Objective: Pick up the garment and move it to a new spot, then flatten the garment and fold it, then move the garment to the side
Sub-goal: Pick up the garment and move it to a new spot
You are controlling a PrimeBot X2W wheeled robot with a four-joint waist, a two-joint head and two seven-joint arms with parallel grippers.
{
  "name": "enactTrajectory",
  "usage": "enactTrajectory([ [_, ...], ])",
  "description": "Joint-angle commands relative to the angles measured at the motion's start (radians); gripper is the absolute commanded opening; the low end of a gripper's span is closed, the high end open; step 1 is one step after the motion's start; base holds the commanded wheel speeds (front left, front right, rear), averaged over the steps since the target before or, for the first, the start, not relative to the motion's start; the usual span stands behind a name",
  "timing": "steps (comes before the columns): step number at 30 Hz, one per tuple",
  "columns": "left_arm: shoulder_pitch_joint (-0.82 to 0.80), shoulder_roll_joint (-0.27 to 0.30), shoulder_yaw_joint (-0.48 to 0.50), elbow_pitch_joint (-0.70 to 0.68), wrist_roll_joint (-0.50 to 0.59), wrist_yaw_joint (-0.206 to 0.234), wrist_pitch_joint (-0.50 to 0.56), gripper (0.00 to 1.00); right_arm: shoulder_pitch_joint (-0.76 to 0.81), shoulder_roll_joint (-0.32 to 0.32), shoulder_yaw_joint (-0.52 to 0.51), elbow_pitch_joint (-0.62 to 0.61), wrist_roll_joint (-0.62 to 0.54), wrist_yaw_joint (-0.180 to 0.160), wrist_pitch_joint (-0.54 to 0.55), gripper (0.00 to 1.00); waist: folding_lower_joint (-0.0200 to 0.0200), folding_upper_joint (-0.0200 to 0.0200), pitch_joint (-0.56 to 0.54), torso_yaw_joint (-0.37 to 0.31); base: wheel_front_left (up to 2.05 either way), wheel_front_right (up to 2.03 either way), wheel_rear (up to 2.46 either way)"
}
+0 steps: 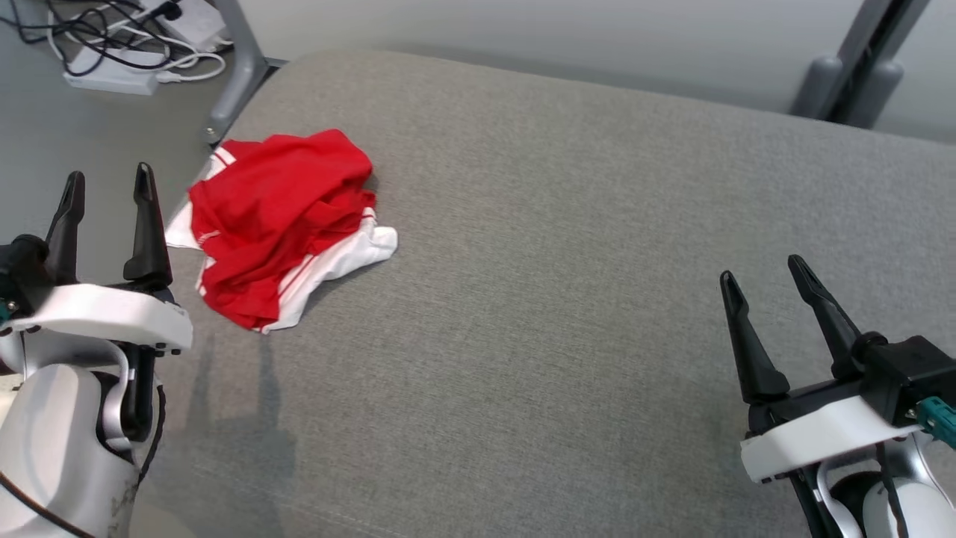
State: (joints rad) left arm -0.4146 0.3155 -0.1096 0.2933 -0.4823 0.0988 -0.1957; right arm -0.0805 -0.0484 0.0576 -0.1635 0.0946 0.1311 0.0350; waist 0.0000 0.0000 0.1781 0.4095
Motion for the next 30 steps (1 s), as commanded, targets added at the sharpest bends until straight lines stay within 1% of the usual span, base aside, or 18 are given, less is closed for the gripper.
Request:
enactTrajectory([
  [1, -0.045, 0.011, 0.001, 0.093, -0.014, -0.024, 0.012, 1.0, -0.023, -0.005, 0.006, -0.001, -0.009, -0.001, 0.003, 1.0, 0.0, 0.0, 0.089, -0.087, 0.0, 0.0, 0.0],
  [3, -0.093, 0.016, -0.002, 0.222, -0.032, -0.057, 0.023, 1.0, -0.041, -0.005, 0.018, 0.006, -0.011, -0.001, 0.001, 1.0, 0.0, 0.0, 0.124, -0.119, 0.0, 0.0, 0.0],
  [5, -0.138, 0.009, -0.006, 0.344, -0.05, -0.09, 0.027, 1.0, -0.058, -0.006, 0.027, 0.014, -0.009, -0.001, -0.005, 1.0, 0.0, 0.0, 0.154, -0.146, 0.0, 0.0, 0.0],
  [9, -0.212, 0.011, -0.02, 0.544, -0.062, -0.149, 0.039, 1.0, -0.087, -0.005, 0.038, 0.026, -0.01, -0.001, -0.016, 1.0, 0.0, 0.0, 0.207, -0.181, 0.0, 0.0, 0.0],
  [12, -0.263, 0.017, -0.036, 0.653, -0.065, -0.186, 0.035, 1.0, -0.104, -0.008, 0.045, 0.033, -0.011, -0.001, -0.019, 1.0, 0.0, 0.0, 0.236, -0.199, 0.0, 0.0, 0.0],
  [16, -0.315, 0.025, -0.051, 0.761, -0.078, -0.214, 0.03, 1.0, -0.126, -0.01, 0.055, 0.041, -0.01, -0.001, -0.026, 1.0, 0.0, 0.0, 0.258, -0.214, 0.0, 0.0, 0.0],
  [17, -0.326, 0.026, -0.057, 0.782, -0.081, -0.219, 0.032, 0.94, -0.129, -0.011, 0.055, 0.045, -0.009, -0.001, -0.028, 1.0, 0.0, 0.0, 0.259, -0.217, 0.0, 0.0, 0.0],
  [18, -0.326, 0.026, -0.057, 0.782, -0.081, -0.219, 0.032, 0.94, -0.129, -0.011, 0.055, 0.045, -0.009, -0.001, -0.028, 1.0, 0.0, 0.0, 0.259, -0.217, 0.0, 0.0, 0.0],
  [19, -0.337, 0.029, -0.061, 0.799, -0.084, -0.221, 0.025, 0.53, -0.132, -0.011, 0.054, 0.048, -0.008, -0.001, -0.03, 1.0, 0.0, 0.0, 0.26, -0.219, 0.0, 0.0, 0.0],
  [20, -0.346, 0.034, -0.062, 0.811, -0.087, -0.223, 0.017, 0.0, -0.135, -0.011, 0.053, 0.051, -0.006, -0.001, -0.03, 1.0, 0.0, 0.0, 0.261, -0.22, 0.0, 0.0, 0.0],
  [26, -0.376, 0.059, -0.082, 0.844, -0.071, -0.23, -0.047, 0.0, -0.127, -0.01, 0.033, 0.068, -0.003, -0.001, -0.046, 1.0, 0.0, 0.0, 0.232, -0.219, 0.0, 0.0, 0.0],
  [30, -0.365, 0.074, -0.077, 0.801, -0.043, -0.206, -0.068, 0.0, -0.108, -0.009, 0.011, 0.08, 0.001, -0.001, -0.059, 1.0, 0.0, 0.0, 0.184, -0.213, 0.0, 0.0, 0.0],
])
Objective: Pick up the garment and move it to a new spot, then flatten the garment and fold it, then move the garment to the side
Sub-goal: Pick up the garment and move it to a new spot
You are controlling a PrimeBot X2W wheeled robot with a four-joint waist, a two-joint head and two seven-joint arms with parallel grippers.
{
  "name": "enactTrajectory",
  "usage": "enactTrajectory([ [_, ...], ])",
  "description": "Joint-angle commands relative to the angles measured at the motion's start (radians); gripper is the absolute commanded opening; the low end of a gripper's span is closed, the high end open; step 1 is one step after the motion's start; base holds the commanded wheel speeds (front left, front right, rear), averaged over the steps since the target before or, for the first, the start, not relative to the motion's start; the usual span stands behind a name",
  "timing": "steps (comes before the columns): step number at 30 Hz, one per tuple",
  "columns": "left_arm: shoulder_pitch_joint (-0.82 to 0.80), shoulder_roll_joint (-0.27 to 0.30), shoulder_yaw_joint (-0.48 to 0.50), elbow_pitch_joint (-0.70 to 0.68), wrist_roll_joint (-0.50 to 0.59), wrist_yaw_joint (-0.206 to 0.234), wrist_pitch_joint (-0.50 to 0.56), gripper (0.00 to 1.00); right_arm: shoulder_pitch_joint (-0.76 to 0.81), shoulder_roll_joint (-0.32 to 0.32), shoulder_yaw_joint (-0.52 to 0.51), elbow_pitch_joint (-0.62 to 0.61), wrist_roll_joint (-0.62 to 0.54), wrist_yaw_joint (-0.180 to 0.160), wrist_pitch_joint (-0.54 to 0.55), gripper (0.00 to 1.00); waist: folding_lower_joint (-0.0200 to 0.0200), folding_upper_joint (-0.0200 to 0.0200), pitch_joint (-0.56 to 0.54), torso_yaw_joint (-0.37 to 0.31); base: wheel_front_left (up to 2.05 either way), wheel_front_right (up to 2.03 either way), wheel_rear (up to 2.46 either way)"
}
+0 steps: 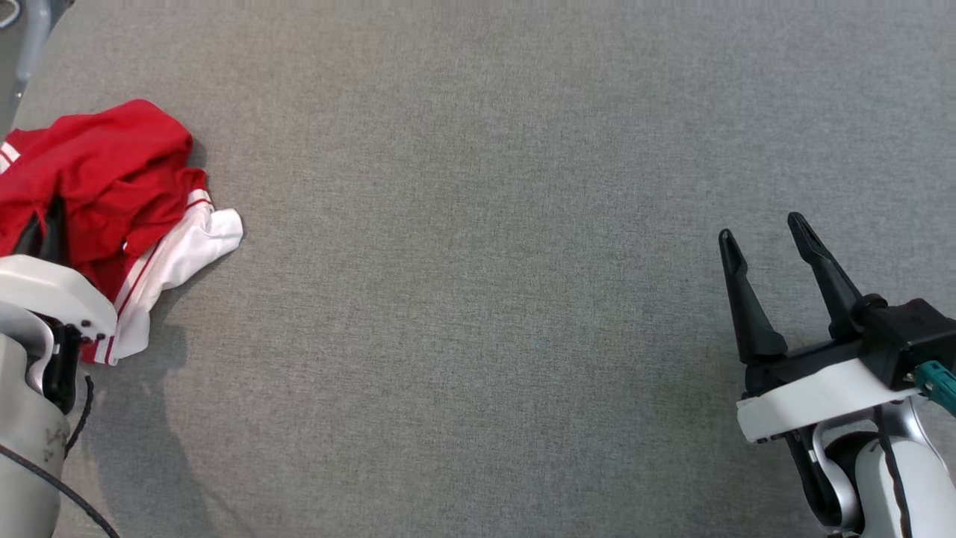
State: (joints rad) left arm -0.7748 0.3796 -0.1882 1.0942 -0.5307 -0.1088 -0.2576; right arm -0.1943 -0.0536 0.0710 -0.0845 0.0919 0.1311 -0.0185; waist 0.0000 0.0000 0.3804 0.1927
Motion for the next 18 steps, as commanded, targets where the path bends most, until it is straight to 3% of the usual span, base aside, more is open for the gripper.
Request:
enactTrajectory([
  [1, 0.005, 0.017, 0.01, -0.037, 0.015, 0.012, -0.007, 0.0, 0.012, -0.003, -0.008, 0.002, 0.004, -0.001, -0.007, 1.0, 0.0, 0.0, -0.032, 0.006, 0.0, 0.0, 0.0],
  [11, 0.236, 0.027, 0.086, -0.549, 0.144, 0.086, -0.007, 0.0, 0.092, 0.001, -0.047, 0.016, 0.027, -0.001, -0.028, 1.0, 0.0, 0.0, -0.182, 0.005, 0.0, 0.0, 0.0],
  [18, 0.428, 0.01, 0.065, -0.865, 0.183, 0.13, 0.003, 0.0, 0.138, 0.001, -0.045, 0.013, 0.057, -0.001, -0.03, 1.0, 0.0, 0.0, -0.253, -0.023, 0.0, 0.0, 0.0],
])
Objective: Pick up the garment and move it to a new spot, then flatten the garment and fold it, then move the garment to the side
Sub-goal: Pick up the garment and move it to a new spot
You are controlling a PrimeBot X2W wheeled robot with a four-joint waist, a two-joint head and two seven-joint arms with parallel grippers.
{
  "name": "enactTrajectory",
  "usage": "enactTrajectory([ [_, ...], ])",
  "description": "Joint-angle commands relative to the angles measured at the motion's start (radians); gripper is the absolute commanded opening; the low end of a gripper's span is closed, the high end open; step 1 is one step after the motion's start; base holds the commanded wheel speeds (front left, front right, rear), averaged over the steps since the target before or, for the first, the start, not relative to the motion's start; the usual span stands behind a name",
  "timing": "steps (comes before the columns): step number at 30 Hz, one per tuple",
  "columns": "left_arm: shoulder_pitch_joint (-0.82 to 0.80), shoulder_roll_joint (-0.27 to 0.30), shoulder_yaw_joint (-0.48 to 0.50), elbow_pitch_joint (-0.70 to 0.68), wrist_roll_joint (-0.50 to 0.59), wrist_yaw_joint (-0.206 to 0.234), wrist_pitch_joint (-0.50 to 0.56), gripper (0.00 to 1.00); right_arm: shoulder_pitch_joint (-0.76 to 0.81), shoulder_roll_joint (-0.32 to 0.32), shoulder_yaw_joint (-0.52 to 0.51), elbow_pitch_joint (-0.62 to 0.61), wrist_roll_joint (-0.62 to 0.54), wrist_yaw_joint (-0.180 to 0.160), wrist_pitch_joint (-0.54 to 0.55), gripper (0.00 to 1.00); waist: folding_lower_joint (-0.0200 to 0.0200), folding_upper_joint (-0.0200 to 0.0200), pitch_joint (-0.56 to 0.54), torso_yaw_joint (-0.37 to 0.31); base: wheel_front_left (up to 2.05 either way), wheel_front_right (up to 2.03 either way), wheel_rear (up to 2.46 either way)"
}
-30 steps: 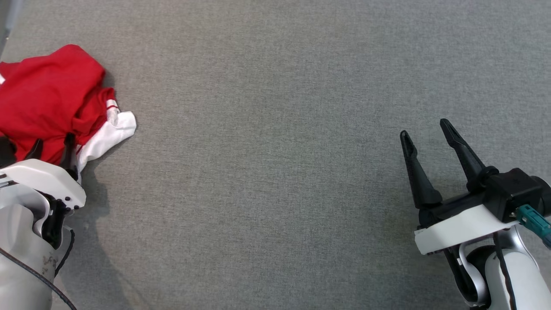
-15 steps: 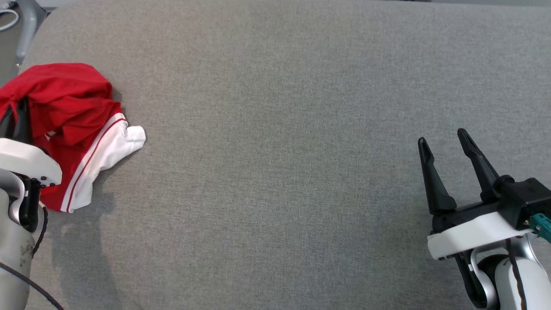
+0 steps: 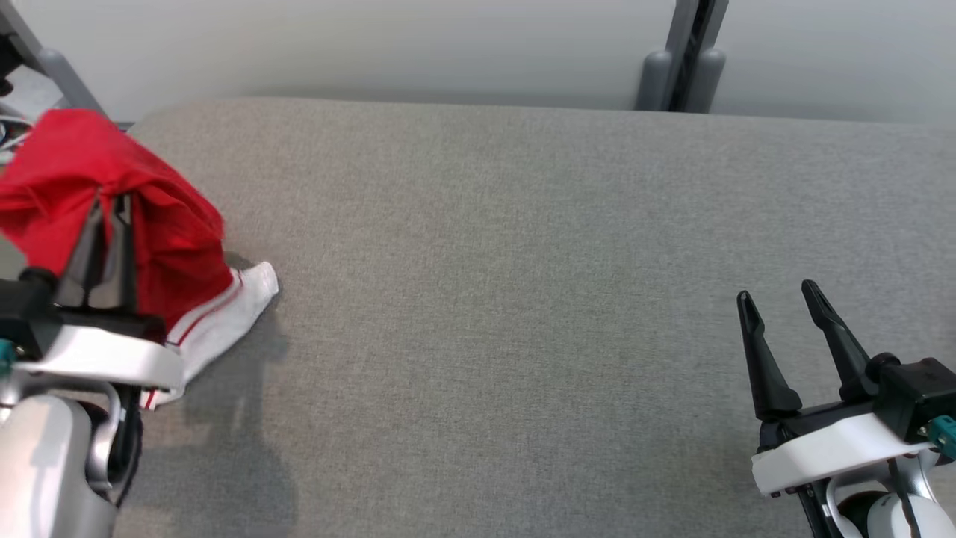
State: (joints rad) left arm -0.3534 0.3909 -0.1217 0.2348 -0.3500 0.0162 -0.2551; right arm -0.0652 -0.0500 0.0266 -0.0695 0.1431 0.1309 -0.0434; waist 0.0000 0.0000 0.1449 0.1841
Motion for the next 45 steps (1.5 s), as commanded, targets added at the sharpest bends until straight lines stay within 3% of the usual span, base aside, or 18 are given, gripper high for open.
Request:
enactTrajectory([
  [1, 0.032, -0.002, -0.009, -0.043, 0.004, 0.006, 0.012, 0.0, 0.016, -0.003, -0.002, -0.003, 0.008, -0.001, -0.005, 1.0, 0.0, 0.0, -0.024, -0.02, 0.0, 0.0, 0.0],
  [9, 0.15, -0.037, -0.116, -0.308, 0.037, 0.029, 0.128, 0.0, 0.031, -0.003, -0.003, -0.023, 0.017, -0.001, 0.001, 1.0, 0.0, 0.0, -0.046, -0.093, 0.0, 0.0, 0.0],
  [15, 0.139, -0.07, -0.187, -0.361, 0.054, 0.017, 0.163, 0.0, 0.012, -0.003, 0.007, -0.032, 0.026, 0.0, 0.004, 1.0, 0.0, 0.0, -0.03, -0.188, 0.0, 0.0, 0.0],
  [16, 0.119, -0.091, -0.215, -0.347, 0.052, 0.009, 0.161, 0.0, 0.005, -0.004, 0.014, -0.03, 0.033, -0.001, 0.006, 1.0, 0.0, 0.0, -0.016, -0.237, 0.0, 0.0, 0.0],
  [26, -0.044, -0.204, -0.36, -0.127, 0.082, -0.067, 0.135, 0.0, -0.029, -0.002, 0.044, 0.012, 0.087, 0.0, -0.037, 1.0, 0.0, 0.0, 0.081, -0.478, 0.0, 0.0, 0.0],
  [34, -0.147, -0.251, -0.431, 0.132, 0.052, -0.125, 0.102, 0.02, -0.046, -0.002, 0.058, 0.064, 0.13, 0.0, -0.089, 1.0, 0.0, 0.0, 0.156, -0.593, 0.0, 0.0, 0.0],
  [35, -0.156, -0.255, -0.441, 0.156, 0.043, -0.13, 0.102, 0.4, -0.048, -0.003, 0.058, 0.071, 0.133, 0.0, -0.096, 1.0, 0.0, 0.0, 0.161, -0.598, 0.0, 0.0, 0.0],
  [36, -0.163, -0.258, -0.446, 0.174, 0.032, -0.134, 0.097, 0.98, -0.049, -0.003, 0.057, 0.078, 0.136, 0.0, -0.102, 1.0, 0.0, 0.0, 0.164, -0.602, 0.0, 0.0, 0.0],
  [42, -0.189, -0.255, -0.451, 0.195, 0.004, -0.14, 0.047, 1.0, -0.05, -0.003, 0.029, 0.113, 0.138, 0.0, -0.126, 1.0, 0.0, 0.0, 0.16, -0.573, 0.0, 0.0, 0.0],
  [45, -0.171, -0.241, -0.414, 0.167, -0.016, -0.113, 0.027, 1.0, -0.057, -0.003, 0.011, 0.126, 0.12, 0.0, -0.124, 1.0, 0.0, 0.0, 0.137, -0.518, 0.0, 0.0, 0.0],
])
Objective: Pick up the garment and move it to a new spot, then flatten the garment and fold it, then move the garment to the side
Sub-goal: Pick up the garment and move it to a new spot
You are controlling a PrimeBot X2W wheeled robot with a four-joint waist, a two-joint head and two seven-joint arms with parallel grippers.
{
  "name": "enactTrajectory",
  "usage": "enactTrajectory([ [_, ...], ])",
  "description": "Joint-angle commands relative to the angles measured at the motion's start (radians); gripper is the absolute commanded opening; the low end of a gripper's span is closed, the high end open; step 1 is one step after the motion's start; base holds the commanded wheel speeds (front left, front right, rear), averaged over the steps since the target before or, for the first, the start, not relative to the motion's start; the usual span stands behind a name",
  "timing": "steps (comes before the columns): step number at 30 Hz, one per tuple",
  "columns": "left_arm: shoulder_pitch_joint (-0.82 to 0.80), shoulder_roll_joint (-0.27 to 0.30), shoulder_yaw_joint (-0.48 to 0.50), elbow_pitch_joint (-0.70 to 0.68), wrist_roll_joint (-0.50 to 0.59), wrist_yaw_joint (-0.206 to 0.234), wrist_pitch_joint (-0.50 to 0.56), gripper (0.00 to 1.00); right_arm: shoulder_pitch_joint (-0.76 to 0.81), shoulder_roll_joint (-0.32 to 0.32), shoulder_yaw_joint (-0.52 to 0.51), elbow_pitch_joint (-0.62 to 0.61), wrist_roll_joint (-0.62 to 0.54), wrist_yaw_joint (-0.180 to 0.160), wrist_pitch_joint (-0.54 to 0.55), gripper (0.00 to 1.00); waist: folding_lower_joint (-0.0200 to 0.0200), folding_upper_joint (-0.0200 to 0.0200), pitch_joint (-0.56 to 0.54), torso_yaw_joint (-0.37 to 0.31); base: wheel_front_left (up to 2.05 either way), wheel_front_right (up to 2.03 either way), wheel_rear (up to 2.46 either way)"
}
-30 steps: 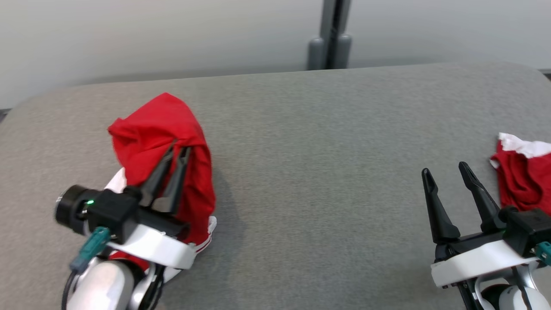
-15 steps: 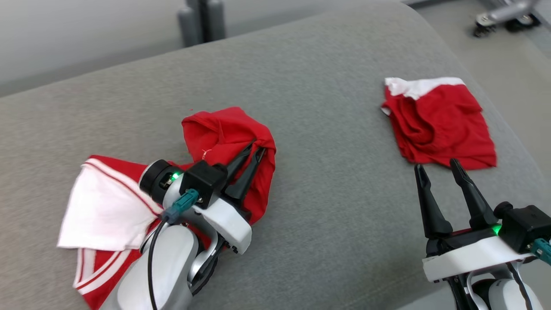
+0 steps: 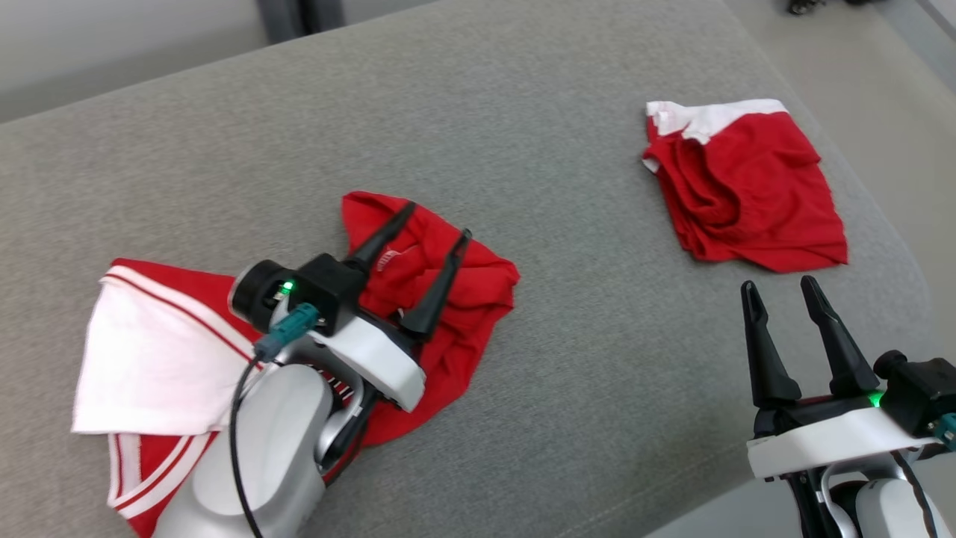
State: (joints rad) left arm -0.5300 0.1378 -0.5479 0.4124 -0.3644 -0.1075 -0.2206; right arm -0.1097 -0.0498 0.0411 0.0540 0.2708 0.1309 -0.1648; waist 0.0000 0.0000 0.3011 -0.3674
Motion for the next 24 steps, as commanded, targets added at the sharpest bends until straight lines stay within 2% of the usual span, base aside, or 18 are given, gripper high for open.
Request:
enactTrajectory([
  [1, 0.015, 0.015, 0.023, -0.018, -0.009, 0.021, -0.009, 1.0, -0.013, -0.003, -0.012, 0.004, -0.015, 0.0, -0.001, 1.0, 0.0, 0.0, -0.026, 0.05, 0.0, 0.0, 0.0],
  [10, 0.115, 0.094, 0.175, -0.125, -0.067, 0.135, -0.028, 1.0, -0.028, -0.004, -0.038, 0.007, -0.066, 0.0, 0.029, 1.0, 0.0, 0.0, -0.07, 0.181, 0.0, 0.0, 0.0],
  [20, 0.265, 0.176, 0.327, -0.223, -0.121, 0.208, -0.039, 1.0, -0.008, -0.004, -0.053, 0.005, -0.105, 0.0, 0.06, 1.0, 0.0, 0.0, -0.122, 0.28, 0.0, 0.0, 0.0],
  [24, 0.333, 0.218, 0.379, -0.259, -0.137, 0.22, -0.041, 1.0, 0.006, -0.004, -0.06, -0.003, -0.12, 0.0, 0.075, 1.0, 0.0, 0.0, -0.148, 0.315, 0.0, 0.0, 0.0],
])
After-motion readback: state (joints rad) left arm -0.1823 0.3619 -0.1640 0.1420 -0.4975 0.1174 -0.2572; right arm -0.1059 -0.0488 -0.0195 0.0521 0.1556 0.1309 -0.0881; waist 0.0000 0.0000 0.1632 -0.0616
